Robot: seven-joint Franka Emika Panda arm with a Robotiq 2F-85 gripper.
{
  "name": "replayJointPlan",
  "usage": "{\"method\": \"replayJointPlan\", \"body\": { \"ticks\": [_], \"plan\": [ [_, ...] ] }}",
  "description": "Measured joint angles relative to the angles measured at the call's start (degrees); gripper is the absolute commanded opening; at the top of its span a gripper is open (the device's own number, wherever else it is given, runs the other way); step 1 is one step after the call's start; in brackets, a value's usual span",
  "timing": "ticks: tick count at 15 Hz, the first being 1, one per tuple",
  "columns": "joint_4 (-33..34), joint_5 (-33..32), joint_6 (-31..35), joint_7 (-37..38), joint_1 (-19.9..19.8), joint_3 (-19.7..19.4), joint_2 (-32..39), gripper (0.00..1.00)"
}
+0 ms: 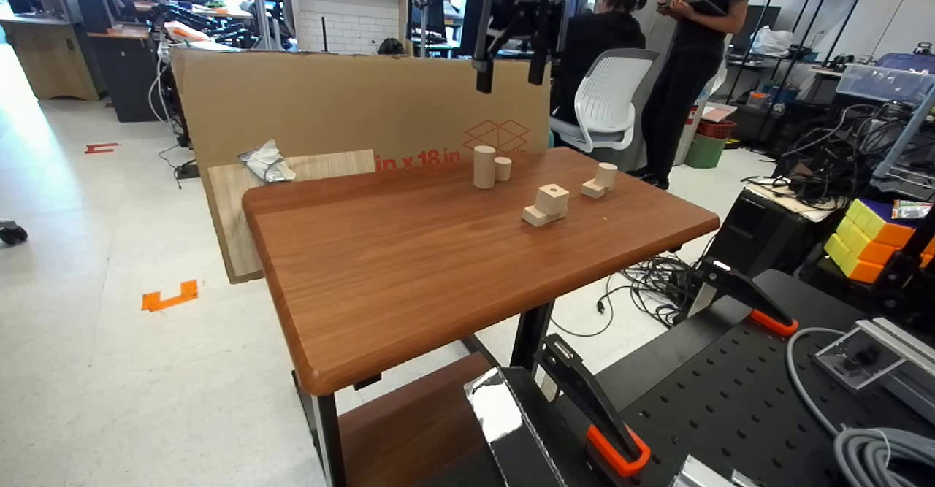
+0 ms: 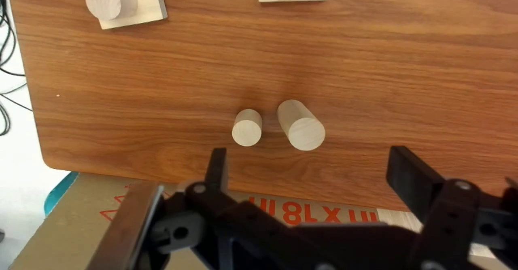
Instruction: Move the cylindrical block forward
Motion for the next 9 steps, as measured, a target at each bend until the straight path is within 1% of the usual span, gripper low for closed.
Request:
{"method": "replayJointPlan", "body": {
  "ticks": [9],
  "plan": [
    [4.0, 0.0, 0.0, 0.0, 0.0, 0.0, 6.9, 1.0]
  ]
}}
